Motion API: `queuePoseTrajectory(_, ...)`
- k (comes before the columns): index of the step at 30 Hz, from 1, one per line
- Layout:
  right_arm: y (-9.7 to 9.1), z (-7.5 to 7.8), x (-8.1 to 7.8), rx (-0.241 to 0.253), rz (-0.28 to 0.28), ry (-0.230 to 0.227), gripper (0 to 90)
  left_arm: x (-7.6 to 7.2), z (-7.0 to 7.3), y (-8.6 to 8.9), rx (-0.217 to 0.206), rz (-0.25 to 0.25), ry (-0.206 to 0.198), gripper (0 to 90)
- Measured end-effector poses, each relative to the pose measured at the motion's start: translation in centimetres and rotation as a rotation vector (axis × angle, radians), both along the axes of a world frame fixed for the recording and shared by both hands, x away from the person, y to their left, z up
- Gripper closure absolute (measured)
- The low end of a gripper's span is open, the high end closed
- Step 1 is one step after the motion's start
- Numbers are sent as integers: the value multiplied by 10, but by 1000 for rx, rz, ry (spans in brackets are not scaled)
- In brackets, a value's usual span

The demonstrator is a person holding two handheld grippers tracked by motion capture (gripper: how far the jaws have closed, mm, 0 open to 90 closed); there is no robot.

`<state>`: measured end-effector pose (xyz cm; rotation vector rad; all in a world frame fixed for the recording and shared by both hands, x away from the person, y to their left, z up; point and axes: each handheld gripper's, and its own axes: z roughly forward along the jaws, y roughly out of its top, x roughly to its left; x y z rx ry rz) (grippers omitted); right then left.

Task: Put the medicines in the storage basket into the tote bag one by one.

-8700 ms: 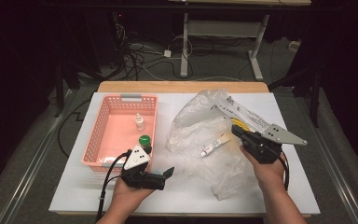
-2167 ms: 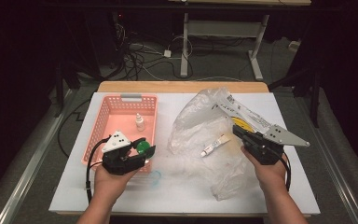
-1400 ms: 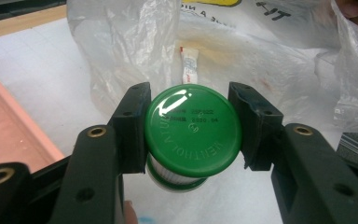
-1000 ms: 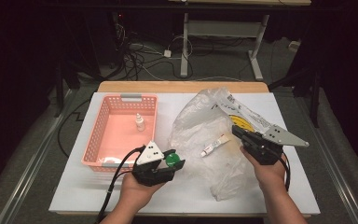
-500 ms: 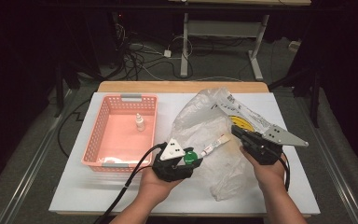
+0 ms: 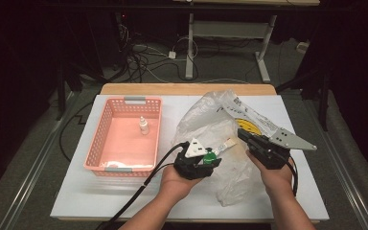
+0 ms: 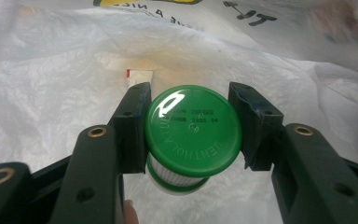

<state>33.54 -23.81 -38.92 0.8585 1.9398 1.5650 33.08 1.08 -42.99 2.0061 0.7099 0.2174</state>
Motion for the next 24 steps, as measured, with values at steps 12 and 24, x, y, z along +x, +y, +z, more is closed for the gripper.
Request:
queuePoseTrajectory(12, -1, 1, 0, 0, 2, 1, 900, 18, -12, -31, 6, -2, 1, 500)
queuePoseTrajectory(24, -2, 1, 1, 8, 3, -6, 900, 37, -31, -60, 25, 2, 14, 500)
